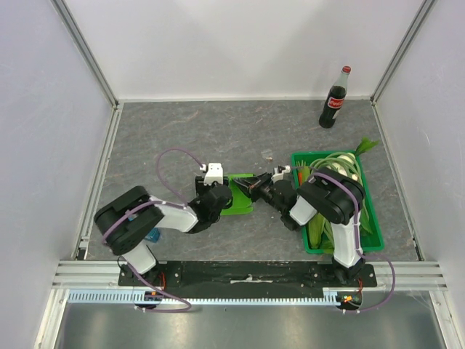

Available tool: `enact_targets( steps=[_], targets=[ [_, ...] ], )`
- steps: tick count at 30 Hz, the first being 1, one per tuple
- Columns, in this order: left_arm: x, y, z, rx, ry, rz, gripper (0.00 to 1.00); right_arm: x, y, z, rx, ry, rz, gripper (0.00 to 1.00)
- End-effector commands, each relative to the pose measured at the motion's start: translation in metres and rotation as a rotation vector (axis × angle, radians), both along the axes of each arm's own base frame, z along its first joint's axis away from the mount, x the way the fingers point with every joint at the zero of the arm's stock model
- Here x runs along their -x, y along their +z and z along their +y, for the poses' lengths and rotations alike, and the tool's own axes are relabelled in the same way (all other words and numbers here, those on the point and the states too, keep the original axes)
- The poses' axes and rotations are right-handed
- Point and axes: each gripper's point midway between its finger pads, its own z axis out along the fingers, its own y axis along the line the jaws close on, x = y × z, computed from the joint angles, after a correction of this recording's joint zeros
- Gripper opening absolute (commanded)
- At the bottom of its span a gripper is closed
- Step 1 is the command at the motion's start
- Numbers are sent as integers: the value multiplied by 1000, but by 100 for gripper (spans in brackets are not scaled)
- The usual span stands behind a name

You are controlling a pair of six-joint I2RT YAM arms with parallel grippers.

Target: Fold the paper box

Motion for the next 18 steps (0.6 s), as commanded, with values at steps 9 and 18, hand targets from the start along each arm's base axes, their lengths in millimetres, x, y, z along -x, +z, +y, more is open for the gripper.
enact_targets(
  steps=[9, 18],
  targets=[
    [99, 88, -10, 436, -385, 145, 75, -3, -8, 7, 160, 120, -80, 4],
    [83, 137, 23, 525, -366, 118, 80, 0, -11, 10, 236, 177, -121, 3]
  ],
)
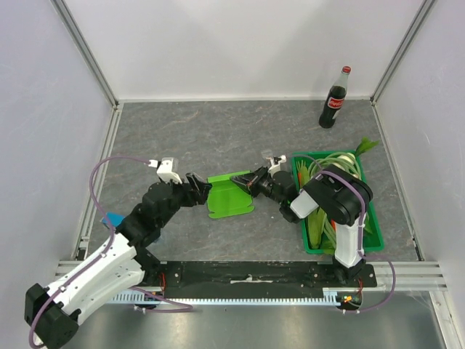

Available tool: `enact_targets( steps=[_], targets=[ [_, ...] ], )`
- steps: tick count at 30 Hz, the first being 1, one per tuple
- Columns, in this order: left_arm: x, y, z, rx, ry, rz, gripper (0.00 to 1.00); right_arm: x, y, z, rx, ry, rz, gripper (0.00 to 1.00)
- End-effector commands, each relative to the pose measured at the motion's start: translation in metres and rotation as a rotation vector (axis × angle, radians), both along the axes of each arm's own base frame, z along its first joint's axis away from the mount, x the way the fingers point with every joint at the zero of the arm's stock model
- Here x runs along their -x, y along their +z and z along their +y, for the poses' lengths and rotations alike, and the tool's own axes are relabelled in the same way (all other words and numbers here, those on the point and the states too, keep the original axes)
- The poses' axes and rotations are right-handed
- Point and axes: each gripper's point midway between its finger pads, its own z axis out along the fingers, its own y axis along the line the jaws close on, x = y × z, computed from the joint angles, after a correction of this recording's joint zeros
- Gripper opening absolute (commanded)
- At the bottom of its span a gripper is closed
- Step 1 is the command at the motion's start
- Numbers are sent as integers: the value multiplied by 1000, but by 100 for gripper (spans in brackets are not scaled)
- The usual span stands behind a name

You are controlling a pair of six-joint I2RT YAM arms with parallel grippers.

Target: Fold the paper box

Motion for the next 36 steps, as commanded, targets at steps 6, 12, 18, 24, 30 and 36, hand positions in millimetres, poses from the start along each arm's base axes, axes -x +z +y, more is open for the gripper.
enact_targets(
  steps=[6, 12, 18, 24, 30, 36],
  targets=[
    [-25, 18, -7, -10, -90, -5, 80, 5, -10, 13, 203, 151, -89, 3],
    [-47, 1, -12, 26, -67, 73, 75, 4, -18, 22, 316, 296, -150, 2],
    [-50, 0, -7, -13, -69, 2, 77, -1, -18, 18, 442, 423, -202, 2],
    [-56, -26, -18, -97, -150, 22, 77, -1, -4, 16, 437, 499, -238, 4],
    [-56, -37, -36, -119, -272, 1, 75, 9, 6, 19, 417, 576, -241, 4],
    [-67, -53, -42, -235, -290, 76, 72, 14, 26, 23, 305, 563, -216, 4]
  ],
)
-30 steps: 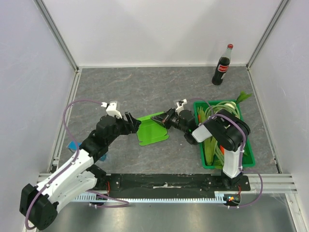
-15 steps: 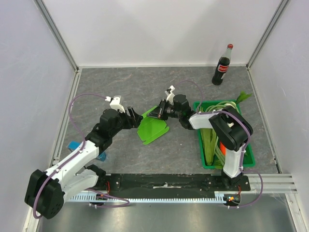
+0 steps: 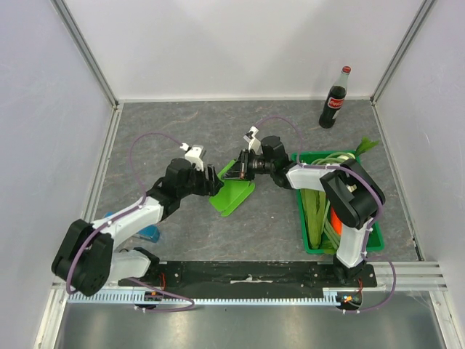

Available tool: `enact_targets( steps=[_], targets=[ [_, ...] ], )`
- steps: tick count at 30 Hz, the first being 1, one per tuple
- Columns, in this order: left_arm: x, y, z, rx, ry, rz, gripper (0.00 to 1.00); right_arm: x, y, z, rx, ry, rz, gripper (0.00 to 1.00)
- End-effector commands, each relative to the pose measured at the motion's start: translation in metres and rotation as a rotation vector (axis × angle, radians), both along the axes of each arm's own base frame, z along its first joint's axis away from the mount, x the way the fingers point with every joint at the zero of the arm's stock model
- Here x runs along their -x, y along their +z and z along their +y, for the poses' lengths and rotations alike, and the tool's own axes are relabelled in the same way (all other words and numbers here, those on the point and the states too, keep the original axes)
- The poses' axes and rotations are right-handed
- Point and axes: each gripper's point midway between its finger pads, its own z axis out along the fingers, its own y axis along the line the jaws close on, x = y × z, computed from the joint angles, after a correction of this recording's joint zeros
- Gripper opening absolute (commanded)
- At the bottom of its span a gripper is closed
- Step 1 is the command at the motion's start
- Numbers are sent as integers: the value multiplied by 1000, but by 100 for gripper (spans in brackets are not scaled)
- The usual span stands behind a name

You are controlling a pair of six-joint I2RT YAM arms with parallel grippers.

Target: Fold the paper box

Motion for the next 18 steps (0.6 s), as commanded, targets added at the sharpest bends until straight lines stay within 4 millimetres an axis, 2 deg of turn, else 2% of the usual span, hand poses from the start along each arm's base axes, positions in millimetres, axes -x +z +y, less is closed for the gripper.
enact_targets(
  steps=[1, 4, 6, 7, 8, 9, 10, 12, 13, 15, 18],
  targets=[
    [-18, 15, -15, -96, -74, -65, 72, 12, 6, -3, -44, 18, 55, 4],
    [-17, 10, -10, -136, -45, -53, 68, 12, 5, -3, -66, -6, 92, 2],
    [-17, 25, -5, -110, 3, -106, 70, 7, 4, -5, -98, -42, 109, 0],
    [-12, 20, 0, -103, 21, -105, 70, 10, 1, -8, -117, -69, 173, 0],
    [-13, 36, 8, -74, 76, -159, 71, 9, 1, -10, -140, -90, 199, 0],
    [-17, 43, 20, -43, 173, -179, 71, 2, 14, -12, -209, -114, 169, 0],
    [-11, 32, 29, -36, 217, -163, 71, 2, 7, -19, -228, -176, 216, 0],
    [-9, 42, 40, 51, 323, -180, 70, -3, 12, -22, -302, -251, 307, 0],
    [-5, 36, 40, 64, 335, -182, 67, -2, 7, -26, -315, -286, 343, 0],
    [-5, 32, 41, 56, 359, -191, 66, -11, 12, -32, -379, -382, 406, 0],
    [-7, 27, 34, 11, 344, -174, 63, -18, 10, -40, -377, -476, 447, 0]
  ],
)
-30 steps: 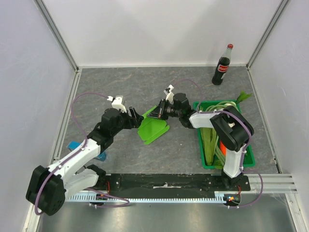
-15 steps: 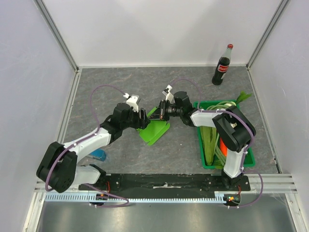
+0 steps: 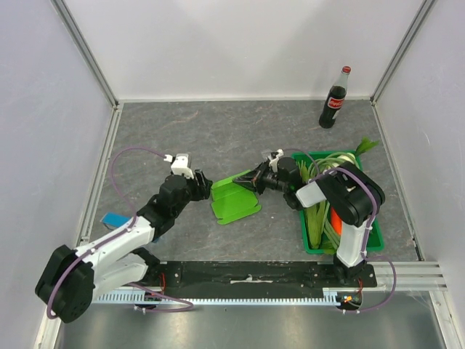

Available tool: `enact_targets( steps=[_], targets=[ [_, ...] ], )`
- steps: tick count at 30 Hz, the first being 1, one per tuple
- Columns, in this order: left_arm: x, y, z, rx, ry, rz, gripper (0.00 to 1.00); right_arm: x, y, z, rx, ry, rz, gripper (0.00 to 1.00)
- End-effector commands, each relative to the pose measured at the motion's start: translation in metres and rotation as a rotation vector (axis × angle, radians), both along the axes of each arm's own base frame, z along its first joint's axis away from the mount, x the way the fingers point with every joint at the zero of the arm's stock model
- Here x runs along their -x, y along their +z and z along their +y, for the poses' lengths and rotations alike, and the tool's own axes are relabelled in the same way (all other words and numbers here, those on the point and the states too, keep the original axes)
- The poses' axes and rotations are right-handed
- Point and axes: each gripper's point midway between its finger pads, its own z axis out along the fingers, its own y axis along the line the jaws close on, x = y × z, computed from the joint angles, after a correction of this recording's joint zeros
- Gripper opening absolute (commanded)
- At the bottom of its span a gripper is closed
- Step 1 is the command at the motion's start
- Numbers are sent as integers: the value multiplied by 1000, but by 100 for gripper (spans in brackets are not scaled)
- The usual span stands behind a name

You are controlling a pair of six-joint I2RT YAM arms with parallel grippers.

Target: Fold the paper box

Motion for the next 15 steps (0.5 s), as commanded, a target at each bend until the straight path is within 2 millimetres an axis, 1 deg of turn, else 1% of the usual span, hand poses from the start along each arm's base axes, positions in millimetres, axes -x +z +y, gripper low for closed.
enact_targets(
  steps=[1, 3, 4, 5, 6, 7, 8, 9, 10, 11, 12, 14, 15],
  targets=[
    [-12, 8, -5, 6, 88, -19, 61, -27, 32, -7, -104, -188, 32, 0],
    [-15, 8, -5, -26, 127, -18, 57, -31, 37, -10, -92, -235, 40, 0],
    [-14, 4, -11, -56, 121, -3, 53, -33, 39, -11, -89, -248, 45, 0],
    [-16, 2, -9, -83, 145, 0, 52, -34, 40, -12, -82, -269, 52, 0],
    [-20, 10, -14, -86, 151, -10, 52, -35, 46, -12, -92, -278, 57, 0],
    [-21, 1, -19, -122, 146, 11, 51, -35, 48, -12, -94, -282, 61, 0],
    [-22, -3, -15, -157, 171, 26, 50, -35, 52, -12, -99, -288, 62, 0],
    [-27, 0, -18, -160, 182, 24, 49, -36, 54, -12, -101, -297, 68, 0],
    [-29, -7, -19, -186, 185, 41, 48, -36, 54, -13, -96, -302, 72, 0],
    [-32, -7, -16, -203, 207, 39, 48, -35, 56, -13, -94, -304, 77, 0],
    [-37, -2, -18, -199, 217, 29, 47, -36, 57, -13, -95, -308, 79, 0],
    [-41, 0, -18, -219, 226, 11, 45, -35, 60, -14, -96, -309, 84, 0],
    [-45, 6, -19, -209, 234, -14, 43, -35, 60, -14, -98, -311, 86, 0]
  ],
)
